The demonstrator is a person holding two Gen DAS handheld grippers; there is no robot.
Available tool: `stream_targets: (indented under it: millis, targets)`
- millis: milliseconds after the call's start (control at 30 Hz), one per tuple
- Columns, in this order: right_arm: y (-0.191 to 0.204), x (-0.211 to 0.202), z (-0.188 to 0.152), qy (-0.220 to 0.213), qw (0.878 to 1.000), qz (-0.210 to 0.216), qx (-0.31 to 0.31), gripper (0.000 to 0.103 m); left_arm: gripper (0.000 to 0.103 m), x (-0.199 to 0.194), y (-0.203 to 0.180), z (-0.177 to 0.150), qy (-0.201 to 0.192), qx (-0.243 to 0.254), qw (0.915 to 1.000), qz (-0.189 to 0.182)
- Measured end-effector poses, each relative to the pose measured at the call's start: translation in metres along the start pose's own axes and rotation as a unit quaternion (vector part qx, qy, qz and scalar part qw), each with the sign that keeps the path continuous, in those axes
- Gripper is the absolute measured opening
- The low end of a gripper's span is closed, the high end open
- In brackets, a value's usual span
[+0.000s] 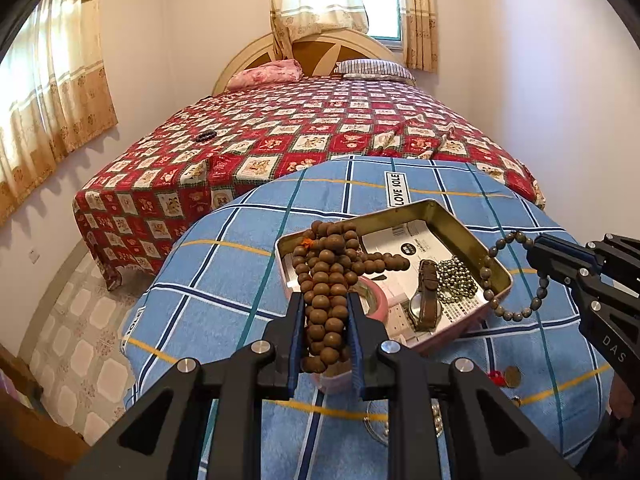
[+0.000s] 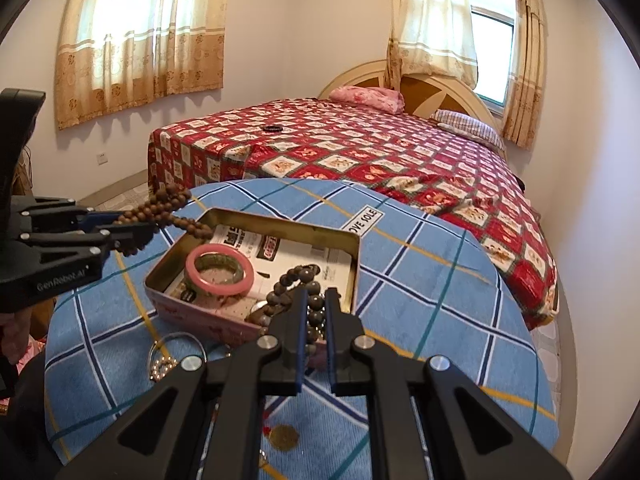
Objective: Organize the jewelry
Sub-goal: 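Carry the brown bead strand with the left gripper while the right gripper carries the dark bracelet to the tin, then open the left gripper over the tin while the right gripper releases the dark bracelet inside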
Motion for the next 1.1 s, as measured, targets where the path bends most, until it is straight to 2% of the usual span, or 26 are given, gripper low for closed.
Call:
stream_targets:
  millis: [1100]
  targets:
    - [0.006, 0.058, 0.014, 0.036, 0.999, -0.01, -0.023, 0.01, 0.02, 0.065, -0.006, 0.016, 0.043, 0.021, 0.9989, 0.002]
Point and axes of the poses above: each gripper's, at about its wrist camera, not at the fingertips, and x roughly the way its jaws point, y to its left, z to its top, the point moved 4 cm from there along x, roughly the way its jaws point, and after that the axes turned 5 degrees about x, right-handed, at the moved point
